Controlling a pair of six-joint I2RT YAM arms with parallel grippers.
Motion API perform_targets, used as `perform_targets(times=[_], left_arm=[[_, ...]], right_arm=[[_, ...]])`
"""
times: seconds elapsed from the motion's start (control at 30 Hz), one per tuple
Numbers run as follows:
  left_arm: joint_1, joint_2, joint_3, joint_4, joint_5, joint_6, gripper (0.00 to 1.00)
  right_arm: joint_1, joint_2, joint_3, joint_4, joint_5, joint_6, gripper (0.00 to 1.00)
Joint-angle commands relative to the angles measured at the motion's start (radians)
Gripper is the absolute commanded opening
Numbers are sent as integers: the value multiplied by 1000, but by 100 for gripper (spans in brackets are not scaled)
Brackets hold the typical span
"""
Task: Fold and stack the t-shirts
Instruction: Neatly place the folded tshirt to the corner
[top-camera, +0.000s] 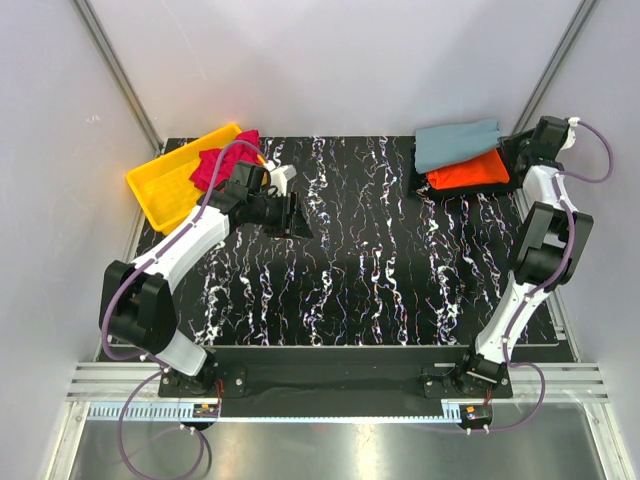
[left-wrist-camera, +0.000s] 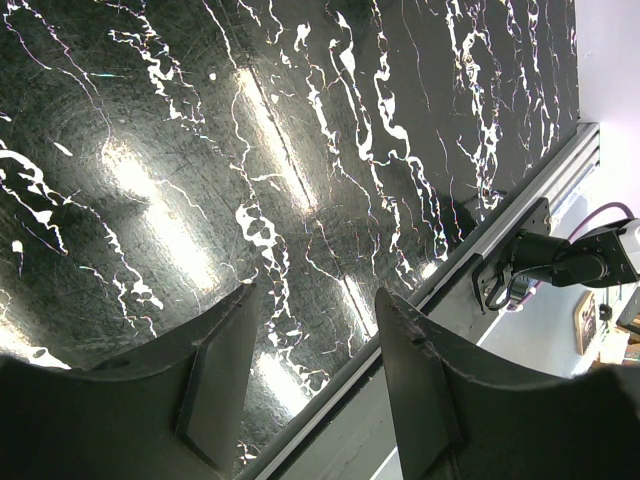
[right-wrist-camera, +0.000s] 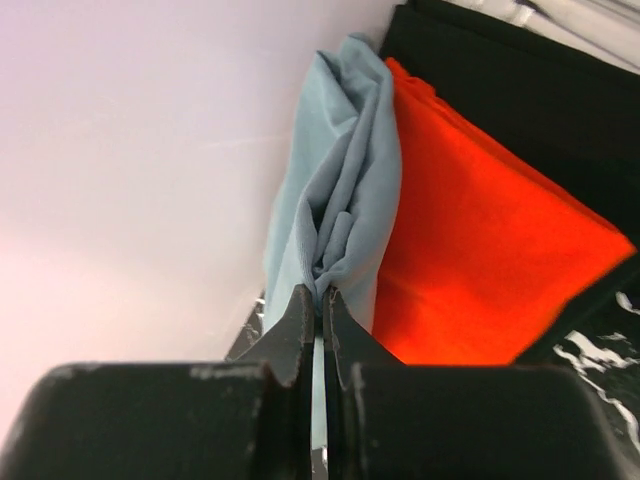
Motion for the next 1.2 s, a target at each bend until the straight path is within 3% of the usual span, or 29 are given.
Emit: perform_targets(times=[0.0,0.27,0.37,0.4,0.5,0.57,0.63,0.77,0.9,1.03,1.17], left_arm=[[-2,-7,3,39,30,-4,56],[-3,-5,1,40,35,-4,56],[-3,-4,3,40,39,-5,56],[-3,-4,3,40,43,-5,57],[-3,-8,0,40,46,-5,57],[-3,-17,-2,42,41,-5,57],[-2,-19,-2,40,38,-5,57],[-3,-23,-5,39,30,-1,57],[-3,-24,-8,39,26,1,57],[-3,-10,-2,40,23,1,58],[-2,6,-2,42,21,2,58]], right_arm=[[-5,-70,-18,-64,52,-50,0],[-10,-66,-145,-31,109,-86,1],[-10,-67,-155,-40,166,-106,13],[-12,-72,-153,-70,187,-105,21],[-12,-121,-170,-104,189,-114,26],[-9,-163,-187,-119,190,-111,39],[-1,-222,-191,-155,198,-114,44],[33,-236,-126,-162,175,-154,39],[36,-98,14,-123,-47,-217,29],[34,29,86,-25,-228,-237,26],[27,111,62,-14,-213,-237,18]])
